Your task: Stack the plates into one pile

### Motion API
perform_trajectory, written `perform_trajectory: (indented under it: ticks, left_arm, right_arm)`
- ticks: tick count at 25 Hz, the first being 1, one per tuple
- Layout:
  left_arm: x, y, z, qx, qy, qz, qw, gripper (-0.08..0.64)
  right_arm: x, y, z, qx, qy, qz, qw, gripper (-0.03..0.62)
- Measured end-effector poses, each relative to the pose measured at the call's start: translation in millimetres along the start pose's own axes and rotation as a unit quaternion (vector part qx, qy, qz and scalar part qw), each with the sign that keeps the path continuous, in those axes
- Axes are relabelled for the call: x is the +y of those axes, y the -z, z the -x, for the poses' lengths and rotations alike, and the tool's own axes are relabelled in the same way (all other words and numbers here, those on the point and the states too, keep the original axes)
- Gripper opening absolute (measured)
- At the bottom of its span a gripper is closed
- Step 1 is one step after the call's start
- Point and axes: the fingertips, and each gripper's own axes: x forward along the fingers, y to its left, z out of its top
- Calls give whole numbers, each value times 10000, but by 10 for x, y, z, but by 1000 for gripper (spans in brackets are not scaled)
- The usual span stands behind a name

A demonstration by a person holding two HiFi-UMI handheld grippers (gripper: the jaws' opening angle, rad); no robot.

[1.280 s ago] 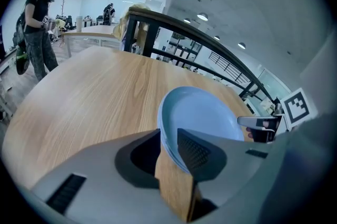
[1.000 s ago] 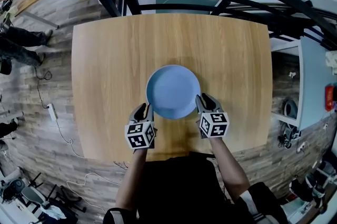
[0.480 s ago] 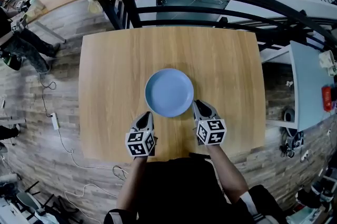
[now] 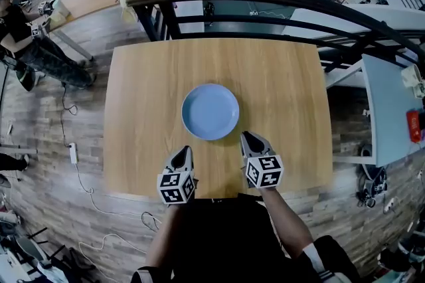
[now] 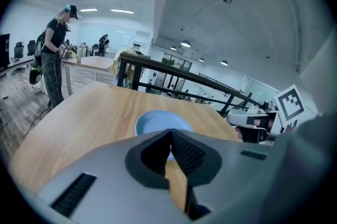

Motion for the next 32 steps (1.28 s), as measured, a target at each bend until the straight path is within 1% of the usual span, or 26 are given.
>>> perform_trajectory:
  ticks: [7, 14, 18, 23, 25, 29, 32]
  left_arm:
    - [-60, 83, 294, -126, -210, -123, 9996, 23]
    - [-77, 87, 567, -410, -190, -296, 9985, 23]
    - [-132, 93, 686, -584, -48, -411, 9974, 23]
    - [-130, -49, 943, -878, 145, -518, 9947, 23]
    - [-130, -161, 1084, -1102, 230, -598, 9918, 23]
    - [-138, -398, 1314, -1613, 422, -826, 9825, 23]
    - [-91, -436, 1398, -1664, 496, -833, 9813, 23]
  right_arm:
    - [146, 85, 199, -51, -226, 12, 9997, 44]
    - [372, 212, 428, -141, -156, 48, 9998, 44]
    - [505, 206, 597, -282, -45, 103, 9995, 44]
    - [766, 101, 788, -547, 66, 147, 9984, 44]
    - [883, 52, 872, -668, 101, 178, 9976, 44]
    - [1066, -31, 1004, -872, 151, 207, 9959, 43]
    - [1196, -82, 1082, -1058, 160, 248, 9940, 44]
